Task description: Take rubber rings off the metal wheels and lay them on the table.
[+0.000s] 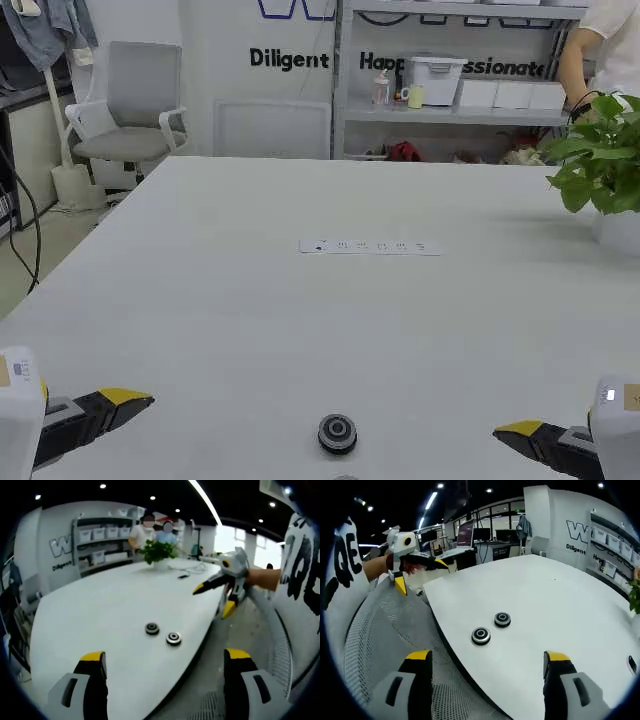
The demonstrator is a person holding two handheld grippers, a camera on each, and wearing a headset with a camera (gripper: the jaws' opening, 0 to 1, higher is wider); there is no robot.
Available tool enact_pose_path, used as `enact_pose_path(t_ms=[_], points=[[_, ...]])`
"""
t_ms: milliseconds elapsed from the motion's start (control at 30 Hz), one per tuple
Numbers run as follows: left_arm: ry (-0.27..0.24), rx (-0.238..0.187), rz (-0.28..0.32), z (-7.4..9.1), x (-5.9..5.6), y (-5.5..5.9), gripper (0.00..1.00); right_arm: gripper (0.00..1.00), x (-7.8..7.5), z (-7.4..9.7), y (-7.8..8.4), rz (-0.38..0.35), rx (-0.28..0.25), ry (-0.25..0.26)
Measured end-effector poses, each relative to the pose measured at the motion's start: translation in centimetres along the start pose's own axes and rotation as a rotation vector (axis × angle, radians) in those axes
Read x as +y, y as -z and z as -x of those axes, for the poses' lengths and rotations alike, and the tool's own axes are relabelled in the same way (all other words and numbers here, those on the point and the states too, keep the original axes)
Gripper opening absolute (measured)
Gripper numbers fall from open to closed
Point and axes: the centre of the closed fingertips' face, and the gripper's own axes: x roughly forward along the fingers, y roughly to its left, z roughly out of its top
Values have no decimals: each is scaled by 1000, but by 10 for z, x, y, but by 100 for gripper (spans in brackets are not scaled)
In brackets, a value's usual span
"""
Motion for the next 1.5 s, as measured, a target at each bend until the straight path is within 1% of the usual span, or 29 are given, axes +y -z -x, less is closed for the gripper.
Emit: enact_pose_path(t_ms=[433, 1033, 1367, 1500], points=[[10, 15, -4, -3, 0, 2, 98, 86, 1, -2, 4, 0, 18, -13], [16, 20, 0, -7, 4, 4, 98, 86, -2, -5, 3, -9, 12, -15], [18, 18, -12, -10, 6, 4, 97, 86, -5, -6, 2, -6, 14, -17], [22, 28, -16, -13, 6, 6, 97, 86, -7, -7, 0, -15, 5, -20]])
